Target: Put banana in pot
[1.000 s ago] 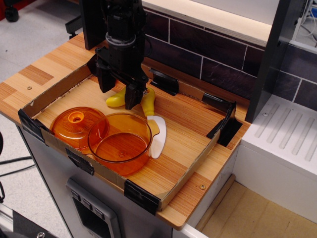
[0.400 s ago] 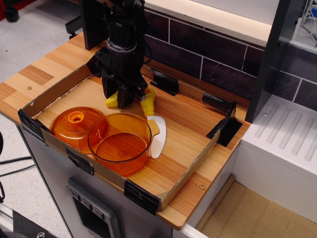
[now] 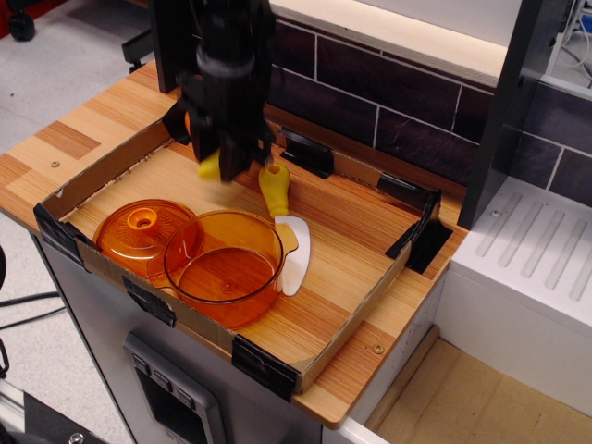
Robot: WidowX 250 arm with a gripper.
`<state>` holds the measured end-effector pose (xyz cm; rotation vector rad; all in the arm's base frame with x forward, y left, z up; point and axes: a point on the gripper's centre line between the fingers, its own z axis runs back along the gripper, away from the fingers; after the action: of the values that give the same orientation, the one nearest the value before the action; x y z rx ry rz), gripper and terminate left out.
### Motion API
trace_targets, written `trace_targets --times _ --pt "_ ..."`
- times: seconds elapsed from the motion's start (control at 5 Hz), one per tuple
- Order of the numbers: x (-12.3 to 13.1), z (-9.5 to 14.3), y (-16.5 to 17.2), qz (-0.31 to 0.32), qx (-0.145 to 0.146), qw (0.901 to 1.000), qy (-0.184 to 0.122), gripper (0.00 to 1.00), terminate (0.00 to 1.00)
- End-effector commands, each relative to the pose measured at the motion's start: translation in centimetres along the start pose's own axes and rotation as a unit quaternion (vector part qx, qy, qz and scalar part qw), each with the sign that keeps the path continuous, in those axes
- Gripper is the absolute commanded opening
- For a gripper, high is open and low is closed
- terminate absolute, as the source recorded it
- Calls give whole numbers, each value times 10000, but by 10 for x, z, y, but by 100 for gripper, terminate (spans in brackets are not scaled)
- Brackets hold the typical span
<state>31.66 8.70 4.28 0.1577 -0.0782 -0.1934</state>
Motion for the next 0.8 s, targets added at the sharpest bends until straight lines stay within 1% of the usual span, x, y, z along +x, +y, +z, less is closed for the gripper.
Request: trace_targets --times 0.0,0.2,0.4,0.6 --pt "-6 80 -8 -201 -277 9949 -947 0 0" --pt "-30 84 -31 -688 -532 9932 -779 0 0" --pt "-54 77 -47 -1051 -536 9912 -608 0 0" --pt "-68 64 -55 -1216 -430 9904 -490 0 0"
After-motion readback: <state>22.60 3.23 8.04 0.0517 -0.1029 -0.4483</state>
